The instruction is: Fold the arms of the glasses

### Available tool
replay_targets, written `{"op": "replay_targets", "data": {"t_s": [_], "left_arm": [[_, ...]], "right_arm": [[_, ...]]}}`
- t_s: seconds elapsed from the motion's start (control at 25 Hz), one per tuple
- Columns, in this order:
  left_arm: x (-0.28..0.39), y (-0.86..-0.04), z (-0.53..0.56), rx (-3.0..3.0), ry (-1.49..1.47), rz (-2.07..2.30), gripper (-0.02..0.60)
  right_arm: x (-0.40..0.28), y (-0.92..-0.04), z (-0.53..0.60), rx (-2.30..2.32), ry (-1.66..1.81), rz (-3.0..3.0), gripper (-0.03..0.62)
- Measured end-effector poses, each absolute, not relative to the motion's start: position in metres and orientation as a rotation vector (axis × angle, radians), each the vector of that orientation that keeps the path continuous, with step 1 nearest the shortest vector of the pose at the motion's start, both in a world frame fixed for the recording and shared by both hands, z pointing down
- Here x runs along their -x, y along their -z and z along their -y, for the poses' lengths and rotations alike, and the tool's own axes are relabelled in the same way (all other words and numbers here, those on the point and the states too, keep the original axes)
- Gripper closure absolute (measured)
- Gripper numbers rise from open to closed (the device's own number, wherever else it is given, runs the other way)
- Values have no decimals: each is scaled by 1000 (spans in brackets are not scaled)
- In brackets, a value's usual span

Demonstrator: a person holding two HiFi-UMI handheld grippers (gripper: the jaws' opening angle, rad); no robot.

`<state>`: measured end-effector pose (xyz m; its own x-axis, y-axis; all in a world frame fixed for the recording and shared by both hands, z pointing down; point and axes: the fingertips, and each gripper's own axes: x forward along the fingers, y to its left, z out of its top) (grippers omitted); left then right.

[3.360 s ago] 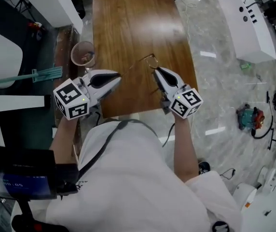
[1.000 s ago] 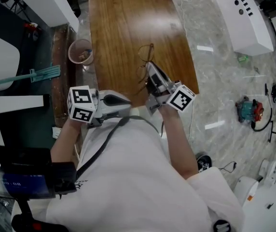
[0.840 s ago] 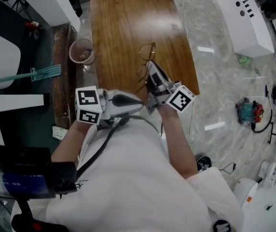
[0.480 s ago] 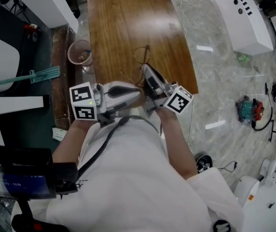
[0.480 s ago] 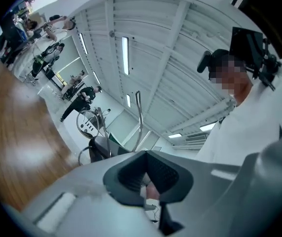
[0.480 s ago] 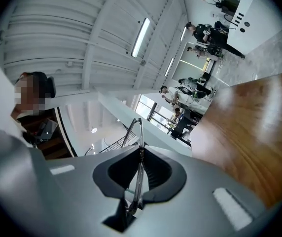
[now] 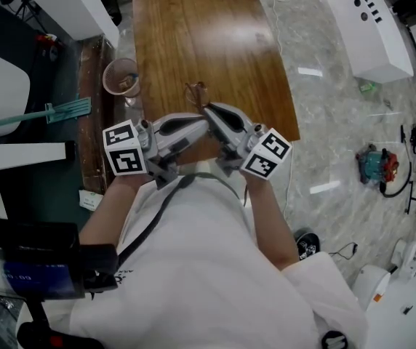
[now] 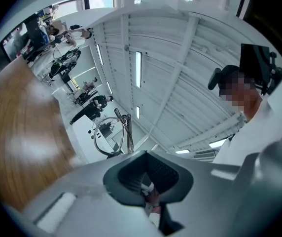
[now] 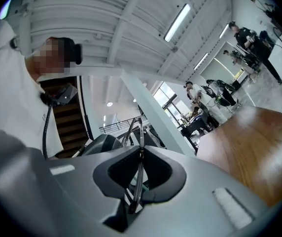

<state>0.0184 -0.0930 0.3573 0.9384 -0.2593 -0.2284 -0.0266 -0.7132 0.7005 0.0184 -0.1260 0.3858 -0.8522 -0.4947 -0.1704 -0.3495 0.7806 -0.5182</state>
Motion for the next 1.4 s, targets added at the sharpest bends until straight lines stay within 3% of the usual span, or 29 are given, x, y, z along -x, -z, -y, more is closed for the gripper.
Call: {"op": "replay_targets", "data": {"t_s": [0.28, 0.84, 1.2, 1.4], "left_arm": [[-12, -358, 89, -2283, 445, 178, 575], [-7, -368, 92, -2266, 421, 201, 575], [1, -418, 96, -2307, 221, 354, 575], [15, -461, 108, -2311, 34, 594, 575]], "right_arm": [[-15, -388, 121, 640, 549, -2838, 566], [-13, -401, 114, 594, 634, -2864, 566], [-29, -455, 133, 781, 702, -2940, 566], [-45, -512, 150, 1007, 520, -3237, 566]]}}
